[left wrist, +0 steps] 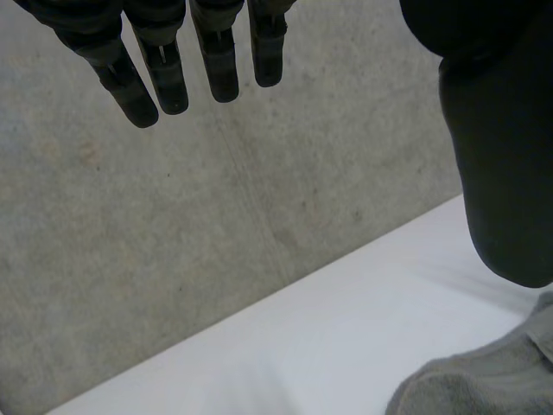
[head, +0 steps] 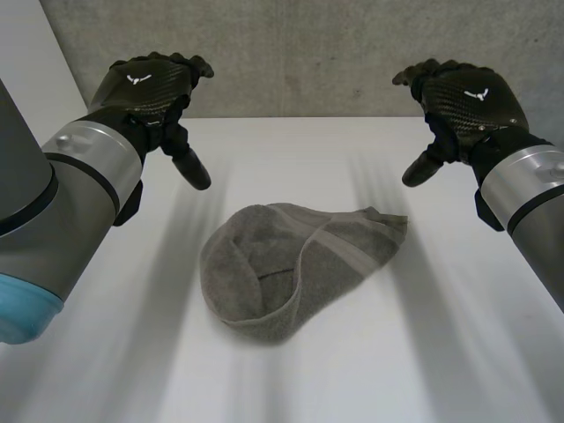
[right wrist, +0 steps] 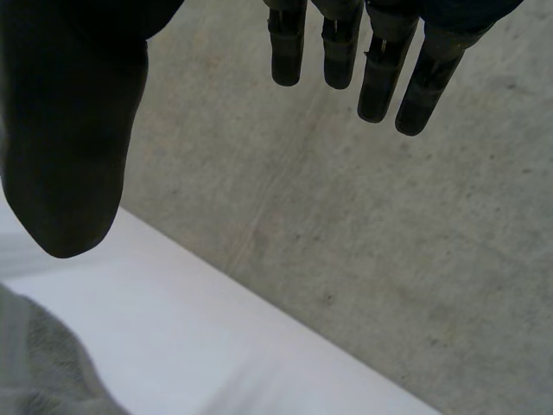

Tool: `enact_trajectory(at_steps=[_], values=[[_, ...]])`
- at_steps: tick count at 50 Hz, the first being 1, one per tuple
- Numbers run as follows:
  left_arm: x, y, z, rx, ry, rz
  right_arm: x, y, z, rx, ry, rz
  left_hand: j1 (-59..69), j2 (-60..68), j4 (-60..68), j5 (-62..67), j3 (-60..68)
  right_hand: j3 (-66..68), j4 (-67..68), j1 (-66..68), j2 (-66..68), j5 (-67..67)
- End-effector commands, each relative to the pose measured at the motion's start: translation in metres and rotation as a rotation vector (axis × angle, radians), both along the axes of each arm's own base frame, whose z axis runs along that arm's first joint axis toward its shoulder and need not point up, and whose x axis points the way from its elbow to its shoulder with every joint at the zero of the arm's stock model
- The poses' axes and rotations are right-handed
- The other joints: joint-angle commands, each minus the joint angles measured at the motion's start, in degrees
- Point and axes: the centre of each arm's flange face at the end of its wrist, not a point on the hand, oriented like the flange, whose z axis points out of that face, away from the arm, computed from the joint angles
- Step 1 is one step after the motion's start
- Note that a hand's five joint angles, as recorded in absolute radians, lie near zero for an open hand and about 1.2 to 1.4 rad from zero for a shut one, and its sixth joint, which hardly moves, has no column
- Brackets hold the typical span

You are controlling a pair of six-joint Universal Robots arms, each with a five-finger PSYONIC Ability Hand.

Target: Fold the towel.

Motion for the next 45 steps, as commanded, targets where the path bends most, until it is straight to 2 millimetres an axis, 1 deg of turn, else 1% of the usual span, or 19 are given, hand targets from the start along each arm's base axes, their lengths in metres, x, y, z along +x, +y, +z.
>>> enact_trajectory(at_steps=[1, 3, 8, 20, 26, 29, 30, 31, 33, 34, 36, 37, 38, 39, 40, 41, 42, 44, 45], values=[[0.003, -0.006, -0.002, 0.021, -0.014, 0.017, -0.004, -0.005, 0.008, -0.055, -0.024, -0.034, -4.55, -3.75, -4.23, -11.85, -3.25, -3.95, -4.52, -3.08, -4.29, -3.92], [0.008, -0.011, -0.001, 0.019, -0.011, 0.038, -0.006, -0.006, 0.010, -0.059, -0.026, -0.058, -4.39, -3.58, -4.06, -11.68, -3.09, -3.95, -4.52, -3.08, -4.29, -3.92], [0.013, -0.016, 0.000, 0.017, -0.008, 0.058, -0.007, -0.007, 0.010, -0.056, -0.026, -0.069, -4.22, -3.41, -3.89, -11.51, -2.92, -3.95, -4.52, -3.08, -4.29, -3.92], [0.014, -0.015, -0.002, 0.019, -0.009, 0.057, -0.005, -0.006, 0.007, -0.036, -0.014, -0.059, -4.22, -3.41, -3.89, -11.51, -2.92, -3.95, -4.52, -3.08, -4.29, -3.92], [0.014, -0.012, -0.006, 0.031, -0.028, 0.044, 0.000, -0.003, 0.009, -0.028, 0.013, -0.006, -4.22, -3.41, -3.89, -11.51, -2.92, -3.95, -4.52, -3.08, -4.29, -3.92], [0.016, -0.011, -0.019, 0.062, -0.057, 0.046, 0.006, -0.005, 0.005, 0.001, 0.063, 0.057, -4.05, -3.25, -3.73, -11.35, -2.75, -3.95, -4.52, -3.08, -4.29, -3.92], [0.021, -0.014, -0.027, 0.076, -0.079, 0.059, 0.011, -0.007, -0.002, 0.029, 0.096, 0.100, -3.72, -2.91, -3.39, -11.01, -2.42, -3.95, -4.52, -3.08, -4.29, -3.92], [0.021, -0.014, -0.027, 0.076, -0.080, 0.059, 0.015, -0.009, -0.006, 0.050, 0.127, 0.139, -3.71, -2.91, -3.39, -11.01, -2.41, -3.95, -4.52, -3.08, -4.29, -3.92], [0.032, -0.019, -0.046, 0.112, -0.154, 0.070, 0.020, -0.012, -0.009, 0.069, 0.155, 0.171, -3.21, -2.40, -2.89, -10.51, -1.91, -3.95, -4.52, -3.08, -4.29, -3.92], [0.032, -0.019, -0.046, 0.113, -0.154, 0.070, 0.020, -0.012, -0.009, 0.069, 0.156, 0.171, -3.21, -2.40, -2.88, -10.50, -1.91, -3.95, -4.52, -3.08, -4.29, -3.92], [0.040, -0.021, -0.069, 0.157, -0.227, 0.039, 0.030, -0.018, -0.018, 0.116, 0.221, 0.229, -3.04, -2.24, -2.72, -10.34, -1.74, -3.95, -4.52, -3.08, -4.29, -3.92], [0.040, -0.021, -0.069, 0.157, -0.227, 0.039, 0.030, -0.018, -0.018, 0.117, 0.222, 0.230, -3.04, -2.24, -2.72, -10.34, -1.74, -3.95, -4.52, -3.08, -4.29, -3.92], [0.042, -0.022, -0.080, 0.168, -0.247, 0.016, 0.035, -0.026, -0.027, 0.151, 0.254, 0.249, -2.71, -1.90, -2.38, -10.00, -1.41, -3.95, -4.52, -3.08, -4.29, -3.92], [0.042, -0.022, -0.080, 0.169, -0.247, 0.016, 0.039, -0.034, -0.037, 0.188, 0.283, 0.263, -2.70, -1.90, -2.38, -10.00, -1.40, -3.95, -4.52, -3.08, -4.29, -3.92], [0.044, -0.023, -0.090, 0.172, -0.258, -0.007, 0.039, -0.034, -0.038, 0.189, 0.283, 0.263, -2.70, -1.90, -2.38, -10.00, -1.40, -3.95, -4.52, -3.08, -4.29, -3.92], [0.045, -0.024, -0.100, 0.170, -0.264, -0.029, 0.043, -0.043, -0.047, 0.217, 0.311, 0.273, -2.54, -1.73, -2.21, -9.83, -1.24, -3.95, -4.52, -3.08, -4.29, -3.92], [0.045, -0.024, -0.100, 0.170, -0.264, -0.029, 0.043, -0.043, -0.047, 0.217, 0.311, 0.273, -2.54, -1.73, -2.21, -9.83, -1.24, -3.95, -4.52, -3.08, -4.29, -3.92], [0.046, -0.027, -0.121, 0.166, -0.274, -0.073, 0.057, -0.053, -0.071, 0.258, 0.371, 0.311, -2.37, -1.56, -2.04, -9.66, -1.07, -3.95, -4.52, -3.08, -4.29, -3.92], [0.046, -0.027, -0.121, 0.166, -0.274, -0.073, 0.057, -0.053, -0.071, 0.259, 0.371, 0.311, -2.37, -1.56, -2.04, -9.66, -1.07, -3.95, -4.52, -3.08, -4.29, -3.92]])
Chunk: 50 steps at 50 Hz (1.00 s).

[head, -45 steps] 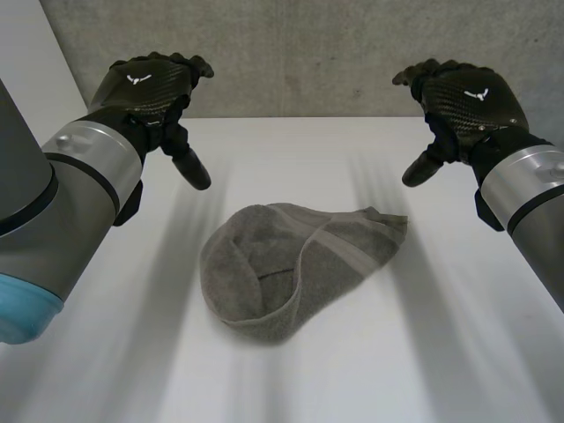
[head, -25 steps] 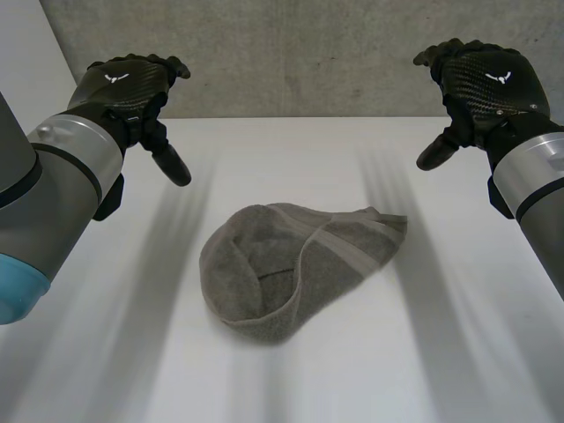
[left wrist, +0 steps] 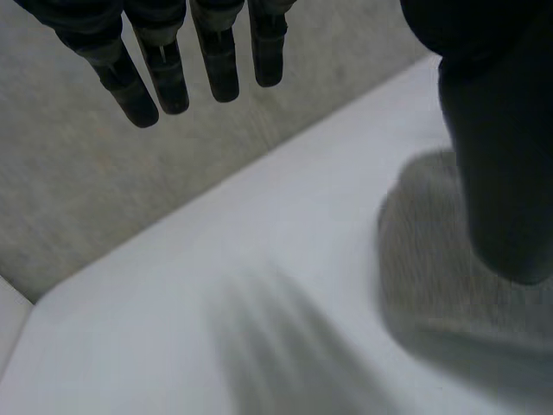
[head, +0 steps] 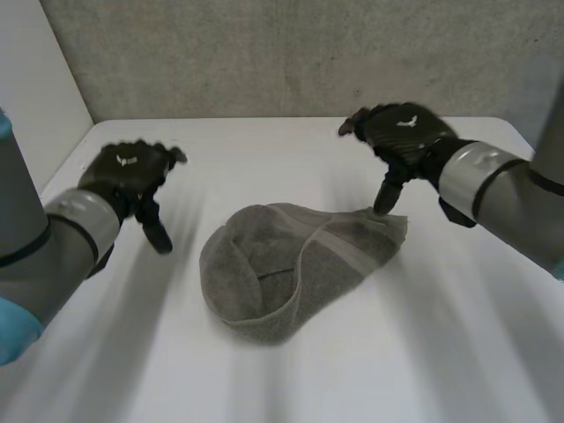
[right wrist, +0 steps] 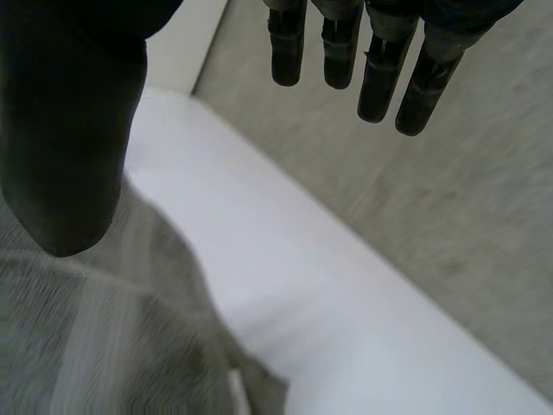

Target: Fold the towel.

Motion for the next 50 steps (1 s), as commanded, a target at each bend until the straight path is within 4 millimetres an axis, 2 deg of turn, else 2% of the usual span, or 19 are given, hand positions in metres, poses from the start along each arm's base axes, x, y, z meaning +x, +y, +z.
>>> enact_trajectory(at_steps=[1, 5, 6, 7, 8, 10, 15, 19, 21, 22, 23, 24, 26, 30, 35, 39, 46, 49, 50], values=[[0.004, -0.005, -0.048, 0.009, -0.029, -0.112, 0.031, -0.022, -0.048, 0.088, 0.138, 0.083, -2.37, -1.59, -2.05, -10.77, -1.15, -3.95, -4.52, -3.08, -4.29, -3.92], [0.000, -0.006, -0.064, -0.002, -0.046, -0.164, 0.053, -0.026, -0.077, 0.083, 0.211, 0.142, -2.37, -1.59, -2.05, -10.77, -1.15, -3.39, -3.96, -2.52, -3.73, -3.36], [-0.002, -0.006, -0.074, 0.001, -0.064, -0.188, 0.053, -0.026, -0.077, 0.083, 0.211, 0.142, -2.37, -1.59, -2.05, -10.77, -1.15, -3.36, -3.93, -2.49, -3.70, -3.33], [-0.003, -0.007, -0.081, -0.002, -0.083, -0.209, 0.058, -0.025, -0.088, 0.092, 0.236, 0.160, -2.37, -1.59, -2.05, -10.77, -1.15, -2.20, -2.76, -1.33, -2.53, -2.16], [-0.003, -0.007, -0.081, -0.002, -0.084, -0.210, 0.058, -0.025, -0.088, 0.092, 0.236, 0.161, -2.37, -1.59, -2.05, -10.77, -1.15, -2.19, -2.75, -1.32, -2.52, -2.15], [-0.005, -0.009, -0.098, 0.007, -0.132, -0.243, 0.065, -0.027, -0.106, 0.109, 0.270, 0.184, -2.54, -1.76, -2.22, -10.94, -1.32, -0.84, -1.41, 0.03, -1.18, -0.81], [-0.008, -0.009, -0.113, 0.014, -0.188, -0.280, 0.075, -0.025, -0.120, 0.127, 0.288, 0.213, -2.54, -1.76, -2.22, -10.94, -1.32, 6.69, 6.12, 7.56, 6.35, 6.72], [-0.010, -0.011, -0.116, 0.015, -0.189, -0.284, 0.077, -0.026, -0.122, 0.128, 0.290, 0.216, -1.36, -0.59, -1.04, -9.77, -0.15, 16.32, 15.75, 17.19, 15.98, 16.35], [-0.011, -0.011, -0.117, 0.010, -0.188, -0.286, 0.077, -0.028, -0.119, 0.120, 0.287, 0.214, 0.99, 1.77, 1.31, -7.41, 2.21, 29.69, 29.13, 30.56, 29.36, 29.73], [-0.014, -0.012, -0.117, -0.002, -0.183, -0.292, 0.077, -0.028, -0.119, 0.120, 0.287, 0.214, 3.99, 4.77, 4.31, -4.41, 5.21, 29.77, 29.21, 30.64, 29.44, 29.81], [-0.017, -0.013, -0.117, -0.019, -0.177, -0.292, 0.076, -0.030, -0.116, 0.113, 0.284, 0.207, 8.68, 9.46, 9.00, 0.28, 9.90, 39.93, 39.37, 40.80, 39.60, 39.97], [-0.017, -0.013, -0.117, -0.019, -0.177, -0.292, 0.076, -0.030, -0.116, 0.113, 0.284, 0.207, 8.73, 9.51, 9.05, 0.33, 9.95, 40.03, 39.47, 40.90, 39.70, 40.07], [-0.026, -0.014, -0.114, -0.062, -0.152, -0.306, 0.074, -0.032, -0.113, 0.108, 0.282, 0.197, 19.11, 19.89, 19.43, 10.71, 20.33, 53.78, 53.22, 54.65, 53.44, 53.81], [-0.034, -0.015, -0.111, -0.102, -0.107, -0.313, 0.073, -0.029, -0.108, 0.103, 0.287, 0.194, 21.01, 21.79, 21.33, 12.61, 22.23, 55.00, 54.44, 55.87, 54.67, 55.04], [-0.043, -0.014, -0.107, -0.118, -0.047, -0.320, 0.064, -0.020, -0.106, 0.141, 0.310, 0.189, 15.46, 16.24, 15.78, 7.06, 16.68, 36.21, 35.65, 37.08, 35.88, 36.25], [-0.048, -0.010, -0.108, -0.115, -0.037, -0.335, 0.062, -0.016, -0.110, 0.163, 0.320, 0.191, 10.42, 11.20, 10.74, 2.02, 11.64, 29.46, 28.89, 30.33, 29.12, 29.49], [-0.049, -0.008, -0.114, -0.096, -0.040, -0.340, 0.060, -0.014, -0.114, 0.180, 0.326, 0.195, 10.08, 10.85, 10.40, 1.67, 11.29, 29.94, 29.38, 30.81, 29.61, 29.98], [-0.050, -0.009, -0.116, -0.093, -0.040, -0.339, 0.059, -0.015, -0.112, 0.176, 0.325, 0.193, 11.76, 12.54, 12.08, 3.35, 12.97, 32.46, 31.90, 33.33, 32.13, 32.50], [-0.050, -0.009, -0.115, -0.093, -0.038, -0.341, 0.060, -0.015, -0.108, 0.166, 0.322, 0.193, 15.25, 16.03, 15.57, 6.85, 16.47, 38.29, 37.73, 39.16, 37.96, 38.33]])
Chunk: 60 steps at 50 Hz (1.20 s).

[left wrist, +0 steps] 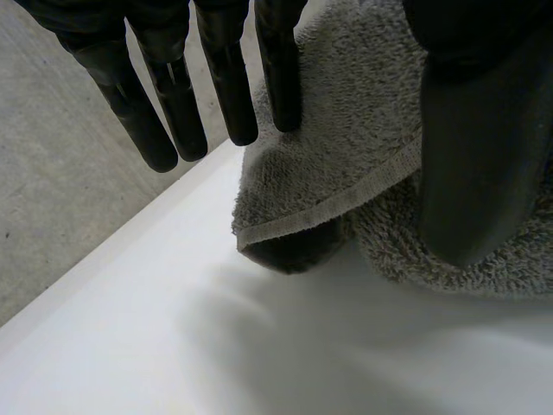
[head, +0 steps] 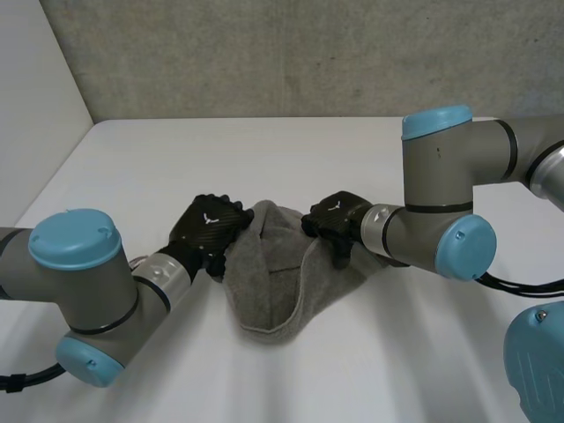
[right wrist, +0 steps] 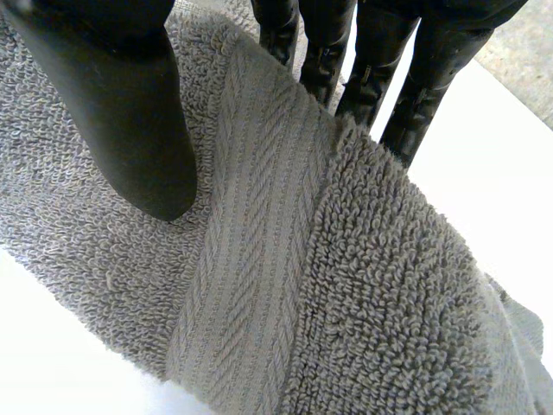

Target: Fold the towel.

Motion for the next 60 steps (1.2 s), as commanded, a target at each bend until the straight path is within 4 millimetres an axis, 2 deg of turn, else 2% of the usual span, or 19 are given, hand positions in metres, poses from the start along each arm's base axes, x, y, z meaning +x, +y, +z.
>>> enact_trajectory(at_steps=[1, 5, 7, 10, 12, 13, 15, 16, 17, 18, 20, 23, 28, 30, 37, 42, 50, 54, 60], values=[[0.000, 0.000, -0.003, 0.007, -0.005, -0.001, 0.000, -0.002, 0.009, -0.026, -0.009, 0.004, 10.89, 11.71, 11.03, 2.69, 11.91, 17.73, 17.46, 18.04, 17.28, 18.00], [-0.003, -0.007, 0.005, -0.030, 0.013, -0.001, 0.000, -0.007, 0.015, -0.078, -0.006, 0.018, 47.48, 48.30, 47.62, 39.28, 48.50, 35.10, 34.83, 35.41, 34.65, 35.37], [-0.007, -0.016, 0.016, -0.082, 0.034, 0.011, 0.001, -0.012, 0.020, -0.120, -0.009, 0.024, 47.65, 48.47, 47.79, 39.46, 48.68, 35.10, 34.83, 35.41, 34.65, 35.37], [-0.013, -0.045, 0.056, -0.239, 0.101, 0.080, 0.009, -0.029, 0.052, -0.287, -0.082, 0.013, 47.65, 48.47, 47.79, 39.46, 48.68, 35.10, 34.83, 35.41, 34.65, 35.37], [-0.010, -0.076, 0.112, -0.417, 0.194, 0.249, 0.016, -0.055, 0.097, -0.526, -0.211, -0.083, 47.65, 48.47, 47.79, 39.46, 48.68, 35.10, 34.83, 35.41, 34.65, 35.37], [-0.010, -0.076, 0.112, -0.418, 0.195, 0.250, 0.016, -0.055, 0.098, -0.527, -0.212, -0.084, 47.65, 48.47, 47.79, 39.46, 48.68, 35.10, 34.83, 35.41, 34.65, 35.37], [0.000, -0.099, 0.183, -0.599, 0.337, 0.441, 0.015, -0.077, 0.149, -0.768, -0.404, -0.240, 47.65, 48.47, 47.79, 39.46, 48.68, 35.10, 34.83, 35.41, 34.65, 35.37], [0.000, -0.099, 0.183, -0.600, 0.338, 0.442, 0.015, -0.077, 0.149, -0.769, -0.405, -0.241, 47.65, 48.47, 47.79, 39.46, 48.68, 35.10, 34.83, 35.41, 34.65, 35.37], [0.007, -0.105, 0.217, -0.679, 0.412, 0.520, 0.008, -0.080, 0.184, -0.880, -0.524, -0.310, 47.65, 48.47, 47.79, 39.46, 48.68, 35.10, 34.83, 35.41, 34.65, 35.37], [0.007, -0.105, 0.217, -0.679, 0.413, 0.521, -0.003, -0.076, 0.221, -0.974, -0.642, -0.360, 47.65, 48.47, 47.79, 39.46, 48.68, 35.10, 34.83, 35.41, 34.65, 35.37], [0.015, -0.104, 0.265, -0.779, 0.524, 0.589, -0.013, -0.072, 0.243, -1.027, -0.733, -0.379, 47.65, 48.47, 47.79, 39.46, 48.68, 35.10, 34.83, 35.41, 34.65, 35.37], [0.011, -0.098, 0.280, -0.802, 0.554, 0.569, -0.024, -0.064, 0.254, -1.030, -0.788, -0.354, 47.65, 48.47, 47.79, 39.46, 48.68, 35.10, 34.83, 35.41, 34.65, 35.37], [0.002, -0.091, 0.265, -0.758, 0.525, 0.540, -0.015, -0.058, 0.214, -0.873, -0.672, -0.261, 47.65, 48.47, 47.79, 39.46, 48.68, 35.10, 34.83, 35.41, 34.65, 35.37], [-0.012, -0.077, 0.224, -0.659, 0.449, 0.488, -0.014, -0.055, 0.196, -0.804, -0.624, -0.252, 47.65, 48.47, 47.79, 39.46, 48.68, 35.10, 34.83, 35.41, 34.65, 35.37], [-0.012, -0.062, 0.163, -0.526, 0.314, 0.438, -0.019, -0.038, 0.125, -0.594, -0.418, -0.241, 47.65, 48.47, 47.79, 39.46, 48.68, 35.10, 34.83, 35.41, 34.65, 35.37], [0.004, -0.041, 0.077, -0.329, 0.130, 0.410, -0.030, -0.028, 0.072, -0.500, -0.266, -0.231, 47.65, 48.47, 47.79, 39.46, 48.68, 35.10, 34.83, 35.41, 34.65, 35.37], [0.032, -0.023, 0.015, -0.167, -0.021, 0.441, -0.050, 0.009, -0.008, -0.358, -0.012, -0.172, 47.65, 48.47, 47.79, 39.46, 48.68, 35.10, 34.83, 35.41, 34.65, 35.37], [0.039, -0.008, 0.000, -0.124, -0.080, 0.432, -0.056, 0.019, -0.013, -0.337, 0.018, -0.173, 47.65, 48.47, 47.79, 39.46, 48.68, 35.10, 34.83, 35.41, 34.65, 35.37], [0.041, -0.001, 0.009, -0.158, -0.106, 0.423, -0.067, 0.039, 0.023, -0.374, -0.005, -0.185, 47.65, 48.47, 47.79, 39.46, 48.68, 35.10, 34.83, 35.41, 34.65, 35.37]])
